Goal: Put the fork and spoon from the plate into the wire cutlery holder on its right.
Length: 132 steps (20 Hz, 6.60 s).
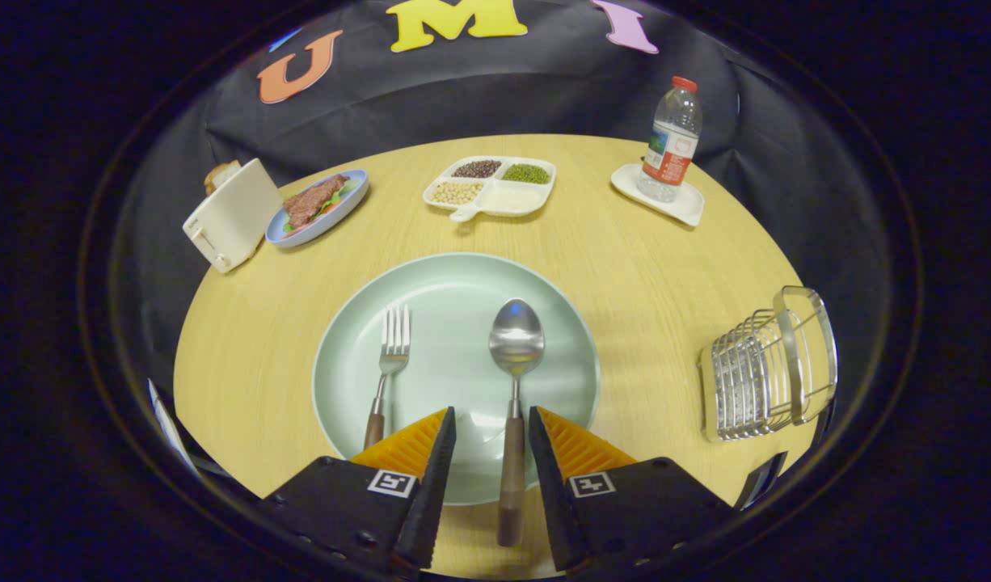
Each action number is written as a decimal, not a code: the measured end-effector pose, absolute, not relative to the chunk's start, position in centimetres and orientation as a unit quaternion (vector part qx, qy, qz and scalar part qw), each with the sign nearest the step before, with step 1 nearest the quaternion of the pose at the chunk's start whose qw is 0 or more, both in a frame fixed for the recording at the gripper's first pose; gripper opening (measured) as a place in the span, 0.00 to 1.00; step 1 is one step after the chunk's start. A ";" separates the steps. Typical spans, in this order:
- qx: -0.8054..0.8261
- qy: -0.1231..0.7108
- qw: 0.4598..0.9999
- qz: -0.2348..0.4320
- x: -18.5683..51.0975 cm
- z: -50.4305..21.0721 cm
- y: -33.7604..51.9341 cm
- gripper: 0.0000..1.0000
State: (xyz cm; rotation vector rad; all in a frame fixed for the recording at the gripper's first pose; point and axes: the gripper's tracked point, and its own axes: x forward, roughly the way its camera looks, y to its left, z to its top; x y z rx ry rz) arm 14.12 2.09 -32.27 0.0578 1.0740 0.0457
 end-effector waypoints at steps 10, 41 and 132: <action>0.022 0.540 0.841 0.006 13.8 -32.8 2.4 0.11; 0.041 0.414 0.909 0.001 10.0 -19.9 -6.5 0.01; 0.015 0.539 0.840 0.056 12.5 -32.7 10.3 0.36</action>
